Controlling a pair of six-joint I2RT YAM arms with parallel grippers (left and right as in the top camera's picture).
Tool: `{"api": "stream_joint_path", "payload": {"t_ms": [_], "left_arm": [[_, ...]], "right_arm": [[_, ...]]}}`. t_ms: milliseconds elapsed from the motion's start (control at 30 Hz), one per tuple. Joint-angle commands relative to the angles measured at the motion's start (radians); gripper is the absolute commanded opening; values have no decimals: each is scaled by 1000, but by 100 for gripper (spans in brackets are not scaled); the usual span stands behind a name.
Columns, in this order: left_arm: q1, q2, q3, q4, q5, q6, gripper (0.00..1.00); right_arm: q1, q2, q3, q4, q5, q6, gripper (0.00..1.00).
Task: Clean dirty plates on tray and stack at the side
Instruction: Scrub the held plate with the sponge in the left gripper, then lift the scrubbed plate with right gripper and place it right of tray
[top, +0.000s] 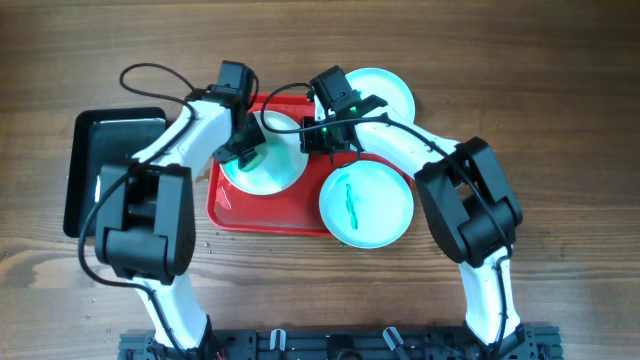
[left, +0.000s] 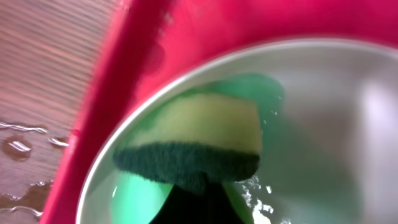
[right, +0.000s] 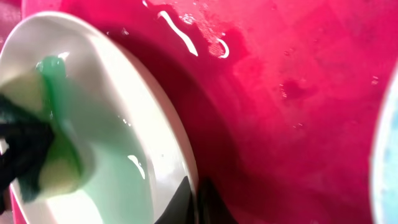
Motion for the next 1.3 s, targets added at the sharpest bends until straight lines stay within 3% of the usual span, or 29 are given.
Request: {"api": "stream_joint_path", "payload": {"t_ms": [0, 67, 167, 233, 367, 433, 500, 667, 767, 1033, 1267], "left_arm": [[6, 51, -50, -85, 697, 492, 4], [6, 51, -50, -82, 787, 544, 4], [6, 51, -50, 7, 712, 510, 4], [6, 51, -50, 90, 520, 382, 4], [6, 51, -50, 220, -106, -72, 4], [6, 51, -50, 193, -245, -215, 4], [6, 51, -50, 129, -309, -283, 4], [-3, -8, -19, -75, -242, -282, 4], [-8, -108, 72, -218, -121, -161, 4], [24, -339, 224, -269, -105, -1, 4], [149, -340, 221, -286, -56, 19, 4]], "right_arm": [[-9, 23, 10, -2, 7, 0, 4], [-9, 23, 10, -5, 7, 0, 4], [-9, 23, 10, -7, 7, 0, 4], [-9, 23, 10, -5, 7, 0, 4], [-9, 23, 10, -5, 7, 0, 4], [-9, 23, 10, -5, 8, 0, 4], [-9, 23, 10, -4, 8, 0, 4], [-9, 23, 10, -1, 7, 0, 4], [-9, 23, 10, -9, 7, -1, 4], [-9, 3, 11, -55, -31, -28, 4], [30, -172, 11, -199, 330, -79, 4]]}}
